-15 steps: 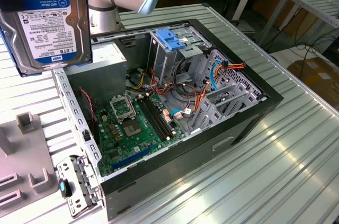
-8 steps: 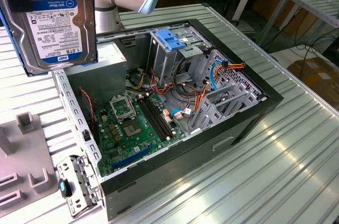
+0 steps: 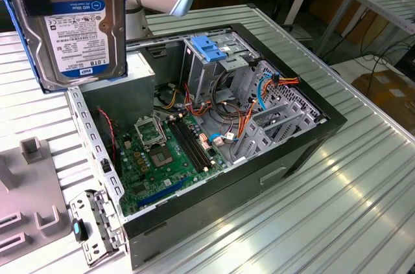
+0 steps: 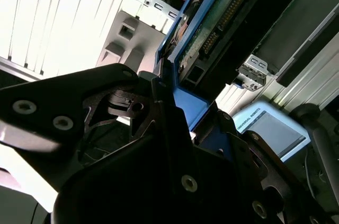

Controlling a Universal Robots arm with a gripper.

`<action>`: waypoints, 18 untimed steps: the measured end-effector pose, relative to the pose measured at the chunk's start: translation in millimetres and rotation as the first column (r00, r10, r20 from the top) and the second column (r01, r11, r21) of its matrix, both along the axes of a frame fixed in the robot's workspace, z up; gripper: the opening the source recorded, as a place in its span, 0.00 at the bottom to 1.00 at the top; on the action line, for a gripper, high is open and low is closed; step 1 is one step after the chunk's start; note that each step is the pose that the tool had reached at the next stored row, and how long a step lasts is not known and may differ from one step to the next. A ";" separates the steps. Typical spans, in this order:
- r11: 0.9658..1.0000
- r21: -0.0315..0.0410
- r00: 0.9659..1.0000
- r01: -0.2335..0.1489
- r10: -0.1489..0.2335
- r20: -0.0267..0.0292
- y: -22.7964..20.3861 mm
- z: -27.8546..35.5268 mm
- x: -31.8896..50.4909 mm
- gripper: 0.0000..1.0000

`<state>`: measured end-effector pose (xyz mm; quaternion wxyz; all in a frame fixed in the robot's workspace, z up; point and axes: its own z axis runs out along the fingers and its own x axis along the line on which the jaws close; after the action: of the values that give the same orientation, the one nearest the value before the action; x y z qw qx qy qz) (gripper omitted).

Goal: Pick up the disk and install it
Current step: 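Pick up the disk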

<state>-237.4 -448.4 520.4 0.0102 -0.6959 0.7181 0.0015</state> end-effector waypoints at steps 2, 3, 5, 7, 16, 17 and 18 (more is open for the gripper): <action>1.000 0.000 1.000 0.000 0.000 0.000 -0.6 -0.2 2.6 0.37; 1.000 0.000 1.000 0.000 0.000 0.000 -0.8 -0.3 3.9 0.37; 1.000 0.000 1.000 0.000 0.000 0.000 -1.3 -0.4 7.5 0.37; 1.000 0.000 1.000 0.001 -0.001 0.000 -1.7 -0.6 10.7 0.37; 1.000 0.000 1.000 0.002 -0.002 0.000 -2.9 -1.9 40.6 0.37; 1.000 0.000 1.000 0.002 -0.002 0.000 -2.9 -2.2 45.3 0.37; 1.000 0.000 1.000 0.003 -0.003 0.000 -2.9 -2.3 49.8 0.37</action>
<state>-187.6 -451.3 518.1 0.0103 -0.6949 0.7190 0.0015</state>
